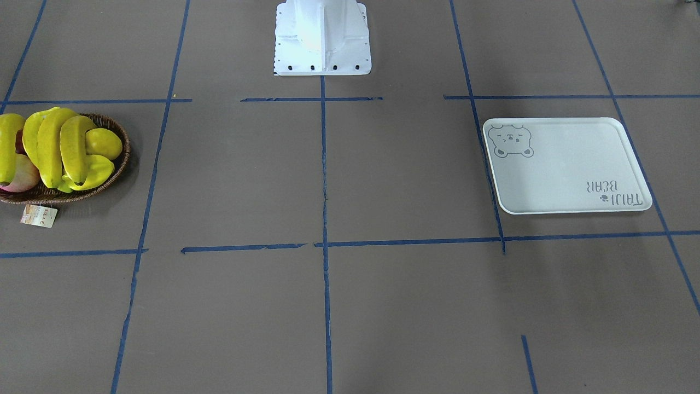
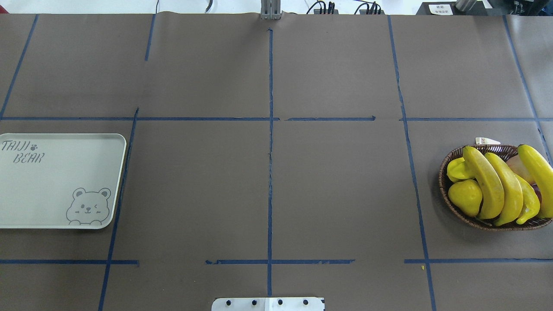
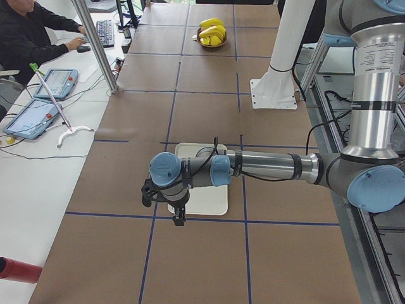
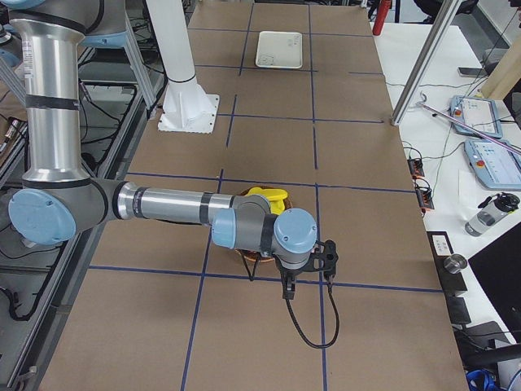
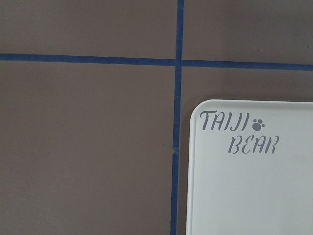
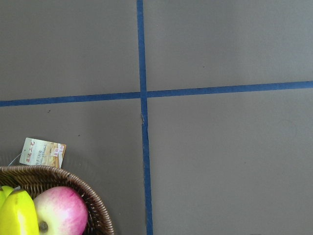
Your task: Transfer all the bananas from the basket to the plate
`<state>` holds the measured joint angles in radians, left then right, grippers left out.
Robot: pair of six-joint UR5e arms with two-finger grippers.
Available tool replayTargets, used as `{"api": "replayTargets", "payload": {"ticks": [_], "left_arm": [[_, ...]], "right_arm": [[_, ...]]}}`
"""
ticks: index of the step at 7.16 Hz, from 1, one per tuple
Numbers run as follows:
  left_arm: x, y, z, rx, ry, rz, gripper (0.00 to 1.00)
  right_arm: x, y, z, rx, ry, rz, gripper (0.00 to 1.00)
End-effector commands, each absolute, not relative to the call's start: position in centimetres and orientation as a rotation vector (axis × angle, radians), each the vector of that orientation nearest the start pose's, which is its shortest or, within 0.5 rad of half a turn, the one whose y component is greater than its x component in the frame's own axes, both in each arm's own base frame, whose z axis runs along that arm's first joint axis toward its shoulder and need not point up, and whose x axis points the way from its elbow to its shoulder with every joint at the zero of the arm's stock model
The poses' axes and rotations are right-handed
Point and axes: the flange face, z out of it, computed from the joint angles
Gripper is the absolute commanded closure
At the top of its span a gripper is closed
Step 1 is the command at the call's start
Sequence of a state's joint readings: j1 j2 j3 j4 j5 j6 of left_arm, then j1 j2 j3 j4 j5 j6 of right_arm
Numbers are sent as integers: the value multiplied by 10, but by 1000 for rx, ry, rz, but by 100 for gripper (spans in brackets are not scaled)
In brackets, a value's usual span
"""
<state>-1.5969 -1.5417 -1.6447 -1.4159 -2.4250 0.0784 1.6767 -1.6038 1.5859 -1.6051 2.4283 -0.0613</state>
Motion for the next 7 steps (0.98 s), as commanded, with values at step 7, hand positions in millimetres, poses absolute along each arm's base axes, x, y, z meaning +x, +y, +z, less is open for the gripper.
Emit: {"api": "replayTargets", "payload": {"ticks": [7], "left_arm": [[-71, -470, 644, -55, 858, 2, 0]], "right_arm": [[108, -468, 641, 62, -854, 55, 0]]}}
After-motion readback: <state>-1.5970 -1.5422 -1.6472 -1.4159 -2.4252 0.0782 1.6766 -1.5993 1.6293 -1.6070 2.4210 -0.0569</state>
